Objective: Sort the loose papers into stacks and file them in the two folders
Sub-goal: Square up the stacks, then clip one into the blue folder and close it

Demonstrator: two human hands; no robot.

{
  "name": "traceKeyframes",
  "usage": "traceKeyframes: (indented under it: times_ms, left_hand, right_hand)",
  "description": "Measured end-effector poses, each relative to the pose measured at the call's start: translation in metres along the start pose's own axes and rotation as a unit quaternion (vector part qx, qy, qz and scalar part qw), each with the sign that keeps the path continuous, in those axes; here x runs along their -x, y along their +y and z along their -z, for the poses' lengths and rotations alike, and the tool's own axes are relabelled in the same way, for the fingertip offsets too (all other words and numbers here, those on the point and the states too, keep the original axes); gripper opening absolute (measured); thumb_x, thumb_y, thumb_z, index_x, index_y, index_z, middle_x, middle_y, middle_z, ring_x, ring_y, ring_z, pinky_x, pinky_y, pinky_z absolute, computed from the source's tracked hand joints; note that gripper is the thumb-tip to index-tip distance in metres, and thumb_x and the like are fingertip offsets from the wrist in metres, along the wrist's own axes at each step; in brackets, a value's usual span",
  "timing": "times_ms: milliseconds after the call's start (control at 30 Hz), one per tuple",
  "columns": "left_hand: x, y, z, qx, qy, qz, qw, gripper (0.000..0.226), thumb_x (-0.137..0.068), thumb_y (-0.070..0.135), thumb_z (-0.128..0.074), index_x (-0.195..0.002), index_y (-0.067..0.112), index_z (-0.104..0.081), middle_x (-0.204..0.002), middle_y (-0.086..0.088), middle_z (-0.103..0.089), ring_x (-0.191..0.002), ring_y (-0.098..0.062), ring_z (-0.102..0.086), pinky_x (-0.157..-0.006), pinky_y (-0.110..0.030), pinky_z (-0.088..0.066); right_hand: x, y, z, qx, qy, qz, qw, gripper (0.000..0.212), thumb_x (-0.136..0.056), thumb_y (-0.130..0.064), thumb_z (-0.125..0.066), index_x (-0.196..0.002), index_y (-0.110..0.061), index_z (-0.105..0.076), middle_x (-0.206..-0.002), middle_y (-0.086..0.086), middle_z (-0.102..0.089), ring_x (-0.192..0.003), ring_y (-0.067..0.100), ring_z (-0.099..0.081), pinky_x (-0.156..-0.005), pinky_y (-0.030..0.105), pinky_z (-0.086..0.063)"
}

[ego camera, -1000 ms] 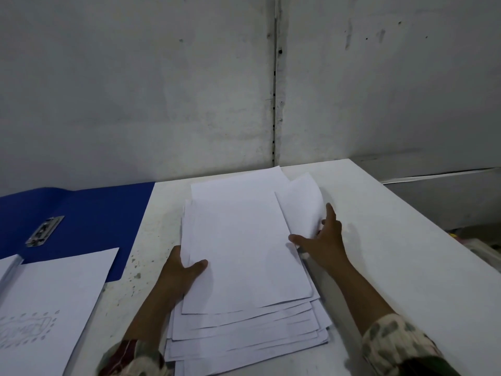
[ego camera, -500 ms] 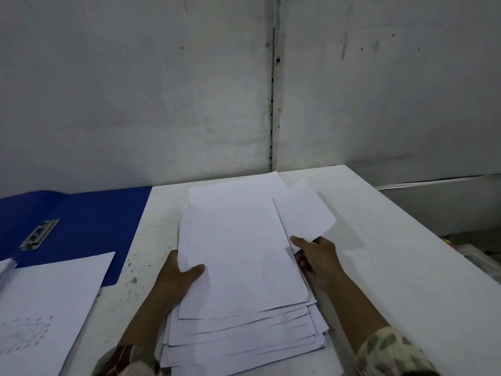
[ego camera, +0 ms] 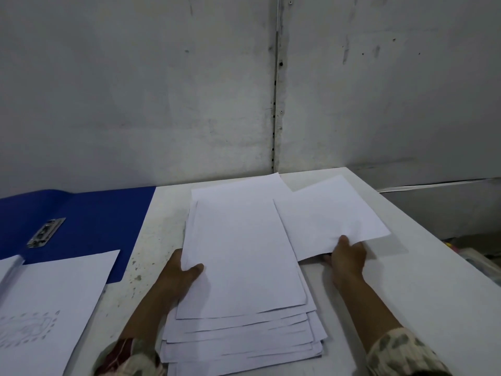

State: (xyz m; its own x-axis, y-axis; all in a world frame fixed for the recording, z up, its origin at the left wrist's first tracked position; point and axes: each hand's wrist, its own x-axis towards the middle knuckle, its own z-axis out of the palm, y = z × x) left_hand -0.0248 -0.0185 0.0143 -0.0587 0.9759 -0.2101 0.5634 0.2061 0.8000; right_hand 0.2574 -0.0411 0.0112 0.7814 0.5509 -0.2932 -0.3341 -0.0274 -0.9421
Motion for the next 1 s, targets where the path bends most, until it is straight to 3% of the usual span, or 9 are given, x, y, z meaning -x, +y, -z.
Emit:
traceKeyframes:
  times_ms: [300, 400, 467, 533, 600, 700, 800, 867, 1000]
  left_hand:
    - [-0.005, -0.004, 0.008, 0.033, -0.029, 0.011, 0.999, 0.054, -0.093, 0.020, -0.052, -0.141, 0.008, -0.030, -0.144, -0.013, -0.040, -0.130, -0.031, -0.039, -0.108, -0.041, -0.032]
    - [-0.006, -0.005, 0.009, 0.035, -0.030, 0.018, 0.999, 0.052, -0.094, 0.018, -0.049, -0.141, 0.008, -0.031, -0.143, -0.013, -0.040, -0.129, -0.032, -0.040, -0.108, -0.042, -0.033]
    - [-0.007, -0.006, 0.008, 0.033, -0.030, 0.019, 0.999, 0.049, -0.094, 0.017, -0.048, -0.140, 0.008, -0.032, -0.141, -0.013, -0.042, -0.127, -0.032, -0.042, -0.106, -0.042, -0.034]
    - [-0.007, -0.006, 0.007, 0.031, -0.029, 0.022, 0.999, 0.046, -0.095, 0.016, -0.047, -0.139, 0.008, -0.034, -0.140, -0.014, -0.044, -0.124, -0.032, -0.044, -0.104, -0.041, -0.036]
    - [-0.007, -0.005, 0.007, 0.027, -0.023, 0.023, 0.999, 0.044, -0.095, 0.016, -0.045, -0.138, 0.008, -0.035, -0.139, -0.013, -0.044, -0.123, -0.032, -0.045, -0.102, -0.040, -0.036]
    - [-0.007, -0.003, 0.004, 0.030, -0.016, 0.020, 0.999, 0.042, -0.096, 0.014, -0.042, -0.136, 0.007, -0.035, -0.138, -0.014, -0.045, -0.112, -0.029, -0.047, -0.097, -0.036, -0.037]
    - [-0.006, -0.002, 0.003, 0.036, -0.015, 0.020, 0.999, 0.041, -0.096, 0.013, -0.040, -0.136, 0.006, -0.036, -0.136, -0.014, -0.046, -0.103, -0.023, -0.045, -0.088, -0.032, -0.035]
    - [-0.007, -0.002, 0.003, 0.038, -0.014, 0.025, 0.999, 0.040, -0.096, 0.013, -0.040, -0.135, 0.007, -0.036, -0.135, -0.014, -0.047, -0.102, -0.024, -0.046, -0.086, -0.031, -0.035]
    - [-0.009, 0.000, 0.003, 0.062, -0.017, 0.037, 0.997, 0.034, -0.096, 0.012, -0.037, -0.128, 0.004, -0.042, -0.117, -0.012, -0.051, -0.088, -0.022, -0.049, -0.082, -0.031, -0.035]
  right_hand:
    - [-0.023, -0.016, 0.038, -0.142, 0.124, 0.002, 0.982, 0.043, -0.096, -0.010, -0.034, -0.139, -0.009, -0.037, -0.129, 0.014, -0.052, -0.101, 0.025, -0.054, -0.088, 0.036, -0.048]
    - [-0.023, -0.023, 0.051, -0.204, 0.126, -0.053, 0.969, 0.044, -0.098, -0.011, -0.030, -0.141, -0.004, -0.032, -0.140, 0.021, -0.043, -0.123, 0.036, -0.049, -0.095, 0.040, -0.045]
    - [-0.025, -0.027, 0.057, -0.237, 0.125, -0.052, 0.962, 0.043, -0.100, -0.015, -0.027, -0.141, -0.004, -0.032, -0.130, 0.020, -0.049, -0.129, 0.033, -0.044, -0.106, 0.042, -0.039]
    - [-0.026, -0.028, 0.056, -0.189, 0.146, -0.038, 0.970, 0.041, -0.100, -0.017, -0.027, -0.141, -0.012, -0.033, -0.110, 0.006, -0.053, -0.110, 0.025, -0.056, -0.103, 0.040, -0.041]
    - [-0.023, -0.025, 0.054, -0.192, 0.148, -0.025, 0.970, 0.041, -0.098, -0.011, -0.032, -0.139, -0.015, -0.034, -0.109, 0.002, -0.051, -0.075, 0.015, -0.057, -0.084, 0.035, -0.051]
    - [-0.028, -0.013, 0.052, -0.139, 0.096, -0.016, 0.986, 0.039, -0.093, -0.002, -0.037, -0.131, -0.009, -0.045, -0.122, 0.010, -0.056, -0.068, 0.011, -0.055, -0.053, 0.025, -0.053]
    - [-0.029, -0.008, 0.051, -0.058, 0.006, -0.020, 0.998, 0.024, -0.093, -0.001, -0.041, -0.112, -0.006, -0.055, -0.112, 0.015, -0.058, -0.070, 0.015, -0.055, -0.042, 0.022, -0.050]
    - [-0.029, -0.005, 0.048, -0.005, -0.053, -0.024, 0.998, 0.021, -0.095, -0.004, -0.044, -0.112, -0.002, -0.055, -0.099, 0.013, -0.058, -0.070, 0.019, -0.054, -0.047, 0.024, -0.050]
    - [-0.023, -0.004, 0.037, 0.159, -0.141, -0.032, 0.977, 0.031, -0.094, -0.010, -0.049, -0.118, 0.009, -0.052, -0.098, 0.020, -0.061, -0.090, 0.037, -0.060, -0.084, 0.048, -0.051]
